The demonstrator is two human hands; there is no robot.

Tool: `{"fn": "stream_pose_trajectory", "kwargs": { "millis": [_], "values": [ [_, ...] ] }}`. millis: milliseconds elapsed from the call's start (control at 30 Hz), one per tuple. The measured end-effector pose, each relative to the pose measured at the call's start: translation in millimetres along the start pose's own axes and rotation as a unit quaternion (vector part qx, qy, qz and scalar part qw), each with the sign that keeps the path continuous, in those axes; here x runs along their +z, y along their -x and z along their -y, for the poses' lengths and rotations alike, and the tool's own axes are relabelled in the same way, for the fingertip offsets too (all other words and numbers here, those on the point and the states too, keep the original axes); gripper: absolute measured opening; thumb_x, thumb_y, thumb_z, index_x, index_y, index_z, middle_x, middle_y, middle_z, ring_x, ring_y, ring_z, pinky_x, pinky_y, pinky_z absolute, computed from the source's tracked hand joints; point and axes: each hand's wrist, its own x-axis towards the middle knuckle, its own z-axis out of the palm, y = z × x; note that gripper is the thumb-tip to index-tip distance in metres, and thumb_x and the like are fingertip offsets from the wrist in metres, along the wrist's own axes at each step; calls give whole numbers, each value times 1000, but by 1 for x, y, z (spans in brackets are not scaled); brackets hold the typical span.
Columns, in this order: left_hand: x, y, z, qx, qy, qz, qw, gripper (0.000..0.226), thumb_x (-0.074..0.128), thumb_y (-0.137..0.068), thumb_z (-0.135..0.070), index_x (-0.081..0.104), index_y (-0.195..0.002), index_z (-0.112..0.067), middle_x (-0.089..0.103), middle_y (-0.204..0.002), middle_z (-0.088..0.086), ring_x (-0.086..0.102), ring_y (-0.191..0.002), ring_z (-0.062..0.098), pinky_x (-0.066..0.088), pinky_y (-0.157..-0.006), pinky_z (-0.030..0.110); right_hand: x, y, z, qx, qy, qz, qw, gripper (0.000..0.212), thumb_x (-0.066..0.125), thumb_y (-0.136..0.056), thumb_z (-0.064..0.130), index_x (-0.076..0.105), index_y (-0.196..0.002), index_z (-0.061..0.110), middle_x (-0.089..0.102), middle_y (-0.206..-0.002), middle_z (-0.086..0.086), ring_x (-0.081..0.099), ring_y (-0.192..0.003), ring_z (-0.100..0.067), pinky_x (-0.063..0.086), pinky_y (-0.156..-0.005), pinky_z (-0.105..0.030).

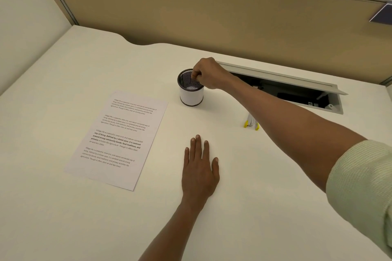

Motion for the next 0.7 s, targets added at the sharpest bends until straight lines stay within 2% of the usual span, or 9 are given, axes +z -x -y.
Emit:
{"fn": "stream_pose_trajectory", "kwargs": {
  "millis": [200,300,367,533,700],
  "values": [
    [0,0,1,-2,-1,4,1000,59,37,-103,-39,37,-154,-10,18,-167,12,11,-156,24,14,-126,42,-2,4,2,-38,11,-30,999,30,53,-78,-5,76,-92,6,74,-97,-9,66,-92,-22,53,-79,-30],
    [-1,0,1,0,0,4,1000,59,37,-103,-39,37,-154,-10,17,-167,12,10,-156,24,12,-126,41,-2,9,5,-43,18,-54,997,16,62,-76,-1,74,-86,5,71,-88,-8,59,-80,-20,53,-72,-34],
    [-1,0,1,-1,2,6,1000,59,37,-103,-40,36,-155,-11,16,-167,11,9,-156,23,11,-127,40,1,10,7,-44,25,-77,996,14,59,-76,-1,69,-82,6,68,-82,-8,56,-78,-21,52,-68,-37],
    [-1,0,1,1,0,7,1000,59,36,-103,-40,36,-155,-11,17,-167,11,10,-156,24,12,-126,41,16,26,10,-30,39,-103,993,40,41,-81,-7,69,-106,7,62,-99,-15,57,-92,-31,48,-73,-36],
    [-5,0,2,5,11,0,1000,59,35,-103,-40,36,-154,-9,20,-166,13,14,-155,27,16,-126,43,30,70,19,16,-50,-220,974,30,47,-91,8,68,-111,6,71,-95,-16,64,-90,-33,52,-77,-44]
  ]
}}
